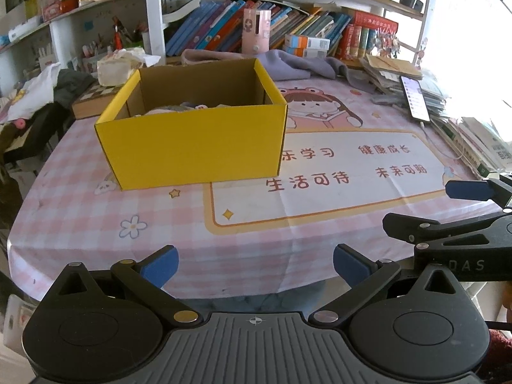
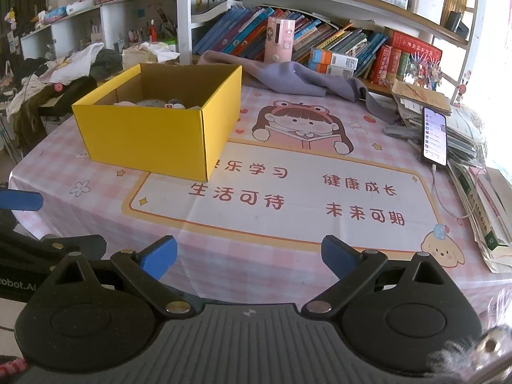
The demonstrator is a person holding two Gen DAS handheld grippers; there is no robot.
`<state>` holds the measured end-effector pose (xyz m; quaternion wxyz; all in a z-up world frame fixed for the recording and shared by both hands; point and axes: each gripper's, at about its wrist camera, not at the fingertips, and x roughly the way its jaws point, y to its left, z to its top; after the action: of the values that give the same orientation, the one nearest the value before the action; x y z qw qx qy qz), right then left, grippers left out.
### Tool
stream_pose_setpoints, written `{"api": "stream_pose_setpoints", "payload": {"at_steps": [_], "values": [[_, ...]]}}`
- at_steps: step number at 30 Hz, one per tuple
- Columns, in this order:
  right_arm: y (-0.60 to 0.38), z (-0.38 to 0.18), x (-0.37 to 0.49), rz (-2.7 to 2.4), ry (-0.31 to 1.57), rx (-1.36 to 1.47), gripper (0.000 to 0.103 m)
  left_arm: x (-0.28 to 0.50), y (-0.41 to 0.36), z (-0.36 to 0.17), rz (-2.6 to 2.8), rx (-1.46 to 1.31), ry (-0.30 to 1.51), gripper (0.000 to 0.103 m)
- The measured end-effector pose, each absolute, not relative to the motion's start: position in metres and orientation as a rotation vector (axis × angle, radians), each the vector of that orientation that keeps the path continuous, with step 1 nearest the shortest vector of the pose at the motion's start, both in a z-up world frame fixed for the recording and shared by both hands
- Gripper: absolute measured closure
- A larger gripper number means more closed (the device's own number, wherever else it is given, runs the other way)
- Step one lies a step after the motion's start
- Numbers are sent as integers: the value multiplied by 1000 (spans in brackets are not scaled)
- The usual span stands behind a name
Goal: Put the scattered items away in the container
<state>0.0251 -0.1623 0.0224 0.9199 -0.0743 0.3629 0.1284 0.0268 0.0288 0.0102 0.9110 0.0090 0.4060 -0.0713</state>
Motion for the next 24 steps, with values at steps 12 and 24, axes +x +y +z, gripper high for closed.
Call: {"api": "stream_pose_setpoints", "payload": {"at_steps": [12, 24], "values": [[-165, 21, 26, 253, 746, -144, 6, 29, 26, 8, -138, 20, 866, 0], [-168, 22, 25, 245, 743, -135, 6, 26, 27, 8, -138, -1, 857, 0]]}}
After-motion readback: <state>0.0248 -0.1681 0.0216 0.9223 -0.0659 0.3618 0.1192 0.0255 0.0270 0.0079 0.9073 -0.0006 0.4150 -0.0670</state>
